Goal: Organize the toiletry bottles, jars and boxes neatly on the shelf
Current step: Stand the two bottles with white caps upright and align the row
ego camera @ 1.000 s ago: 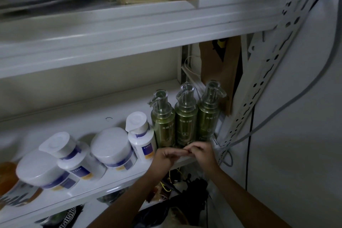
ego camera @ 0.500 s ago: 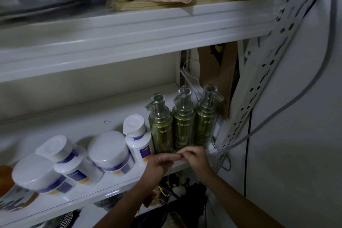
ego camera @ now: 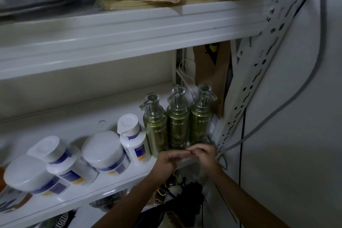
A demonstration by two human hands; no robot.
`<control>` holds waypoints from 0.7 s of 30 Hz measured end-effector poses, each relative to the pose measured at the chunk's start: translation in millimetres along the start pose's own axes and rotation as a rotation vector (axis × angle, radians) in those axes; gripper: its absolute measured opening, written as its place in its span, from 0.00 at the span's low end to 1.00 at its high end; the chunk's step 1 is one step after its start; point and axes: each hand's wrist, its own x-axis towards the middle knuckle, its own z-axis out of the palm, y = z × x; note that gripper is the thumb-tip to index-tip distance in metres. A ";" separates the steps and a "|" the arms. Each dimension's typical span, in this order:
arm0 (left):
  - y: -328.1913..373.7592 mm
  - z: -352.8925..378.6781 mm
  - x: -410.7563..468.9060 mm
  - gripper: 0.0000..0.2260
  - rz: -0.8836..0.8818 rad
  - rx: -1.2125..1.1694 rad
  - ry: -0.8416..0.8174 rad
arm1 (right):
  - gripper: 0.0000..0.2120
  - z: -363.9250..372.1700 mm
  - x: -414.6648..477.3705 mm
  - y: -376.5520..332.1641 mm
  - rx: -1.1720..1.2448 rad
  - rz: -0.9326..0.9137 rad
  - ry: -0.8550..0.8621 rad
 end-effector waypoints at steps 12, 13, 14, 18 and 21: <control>-12.2 10.7 18.2 0.26 0.008 -0.032 0.032 | 0.17 -2.1 5.6 -1.4 0.031 0.051 0.094; -12.0 10.4 18.2 0.27 0.002 -0.042 0.021 | 0.16 -2.0 6.6 0.4 0.028 0.038 0.094; -9.5 9.9 17.4 0.27 -0.006 -0.044 0.013 | 0.15 -1.8 6.5 0.8 0.026 0.034 0.099; -4.6 6.4 14.5 0.27 0.014 -0.026 -0.014 | 0.11 1.7 1.2 -3.7 0.082 0.049 0.110; -4.7 -4.0 4.6 0.26 0.036 -0.044 -0.026 | 0.13 5.4 -7.3 -7.9 0.092 0.040 0.068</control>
